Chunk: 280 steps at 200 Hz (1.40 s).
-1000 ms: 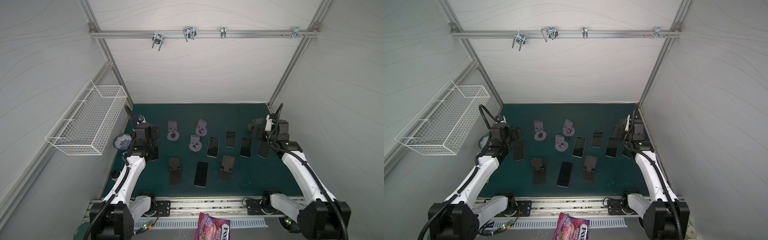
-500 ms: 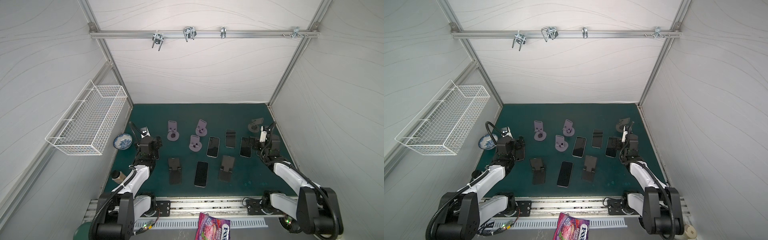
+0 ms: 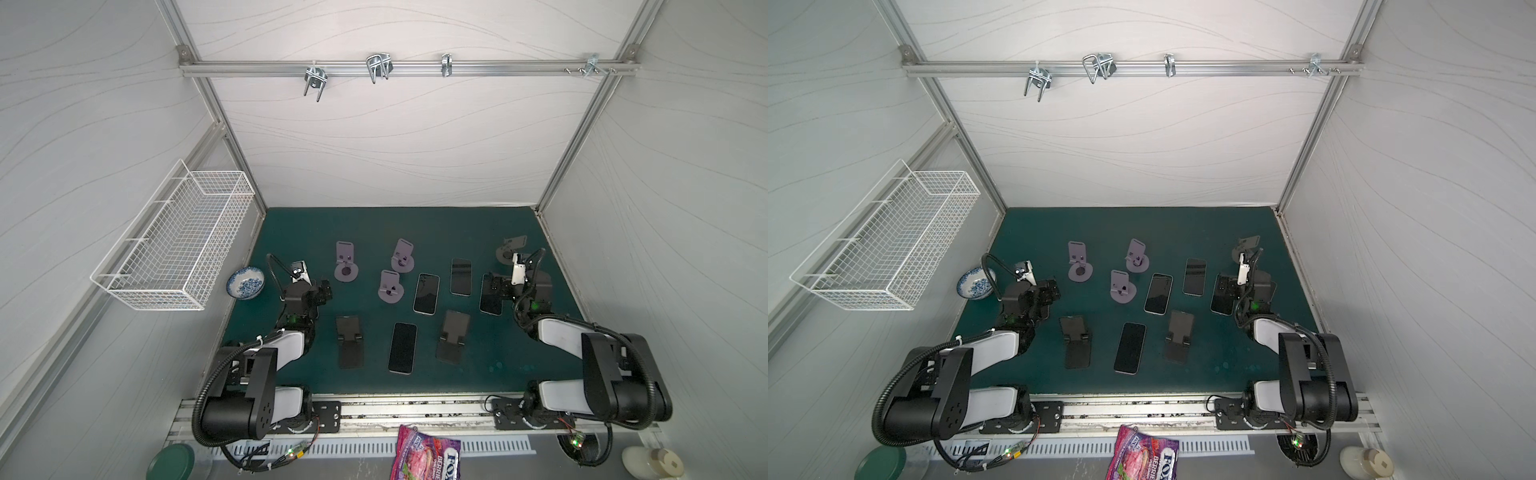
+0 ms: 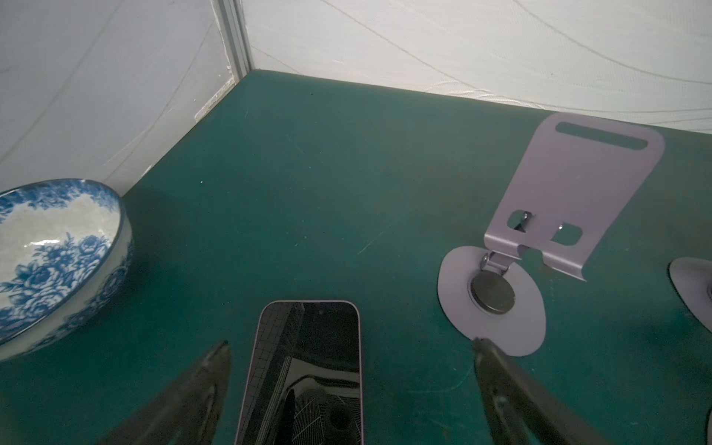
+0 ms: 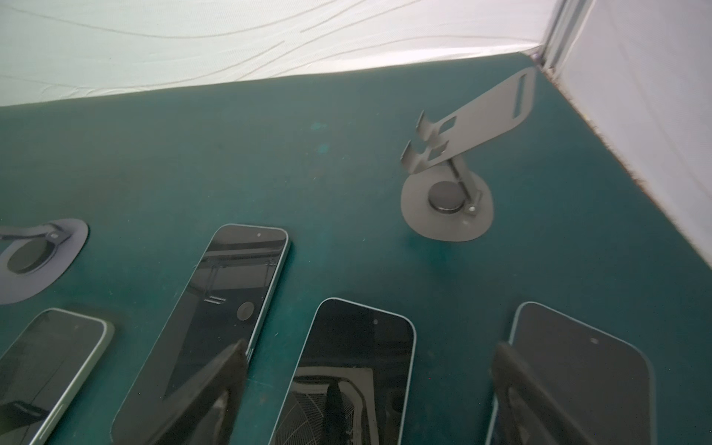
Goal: Remove the phone from the phone stand
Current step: Reset both arms
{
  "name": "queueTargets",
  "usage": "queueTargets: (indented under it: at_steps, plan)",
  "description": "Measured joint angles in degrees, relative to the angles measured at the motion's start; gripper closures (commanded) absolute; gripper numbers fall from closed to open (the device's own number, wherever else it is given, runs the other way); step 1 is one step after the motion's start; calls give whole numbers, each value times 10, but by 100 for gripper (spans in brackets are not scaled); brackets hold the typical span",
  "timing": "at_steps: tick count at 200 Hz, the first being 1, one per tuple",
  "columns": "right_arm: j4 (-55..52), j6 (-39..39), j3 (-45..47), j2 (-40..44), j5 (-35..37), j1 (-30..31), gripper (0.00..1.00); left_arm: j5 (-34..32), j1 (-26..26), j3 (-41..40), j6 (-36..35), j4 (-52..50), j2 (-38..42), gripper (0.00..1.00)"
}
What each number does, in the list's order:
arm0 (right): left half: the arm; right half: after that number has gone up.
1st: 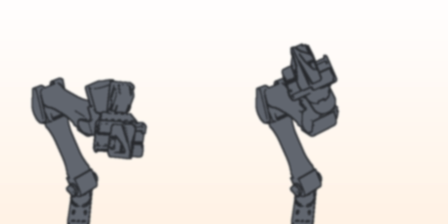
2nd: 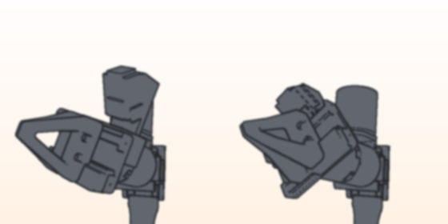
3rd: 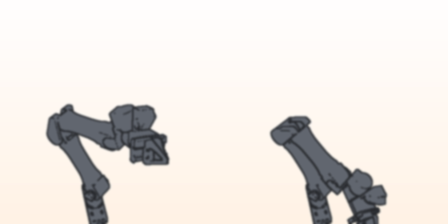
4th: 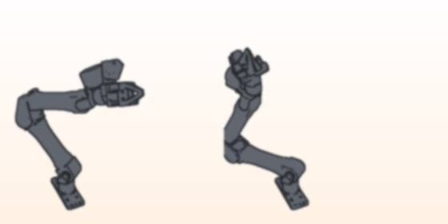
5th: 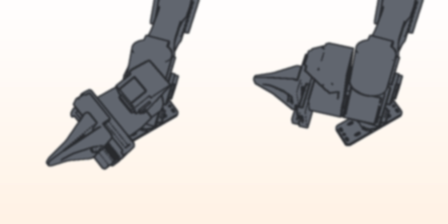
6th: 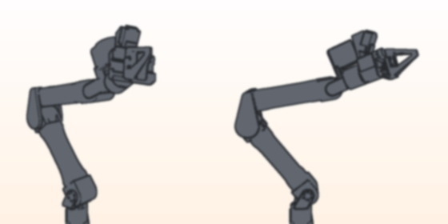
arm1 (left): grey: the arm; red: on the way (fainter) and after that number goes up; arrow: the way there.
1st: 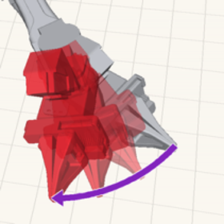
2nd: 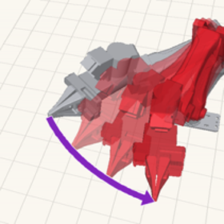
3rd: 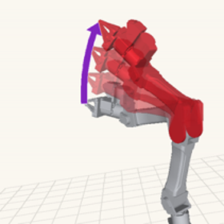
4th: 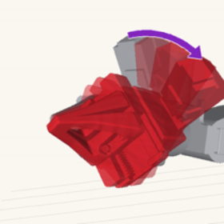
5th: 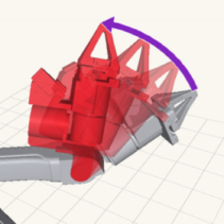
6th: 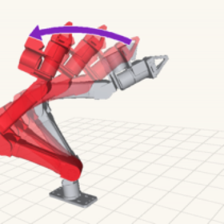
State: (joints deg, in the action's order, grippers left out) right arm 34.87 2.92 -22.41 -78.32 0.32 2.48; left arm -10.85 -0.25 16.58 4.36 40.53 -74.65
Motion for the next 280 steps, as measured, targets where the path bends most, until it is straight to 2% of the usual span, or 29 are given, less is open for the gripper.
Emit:
queueTargets:
  at_steps: [34,63,88,111,127,148,165,280]
  plan:
    - [49,-6,-3,-39,-38,-2,1,16,0,-3,-14,72,-30,2]
    - [123,-13,4,-100,-64,-3,1,27,0,-28,-23,159,-91,2]
    - [127,-10,5,-113,-75,-14,1,32,0,-53,-29,240,-154,1]
    - [123,-8,-10,-114,-61,-12,1,29,0,-60,-29,262,-160,1]
    - [119,-9,-22,-114,-38,0,1,22,0,-41,-27,242,-155,1]
    - [115,-10,-27,-114,-22,10,1,-19,1,31,-11,155,-151,1]
    - [111,-10,-27,-114,-15,12,1,-36,4,61,-5,133,-148,1]
    - [100,-15,-27,-114,8,19,1,-72,-7,60,-1,89,-147,1]
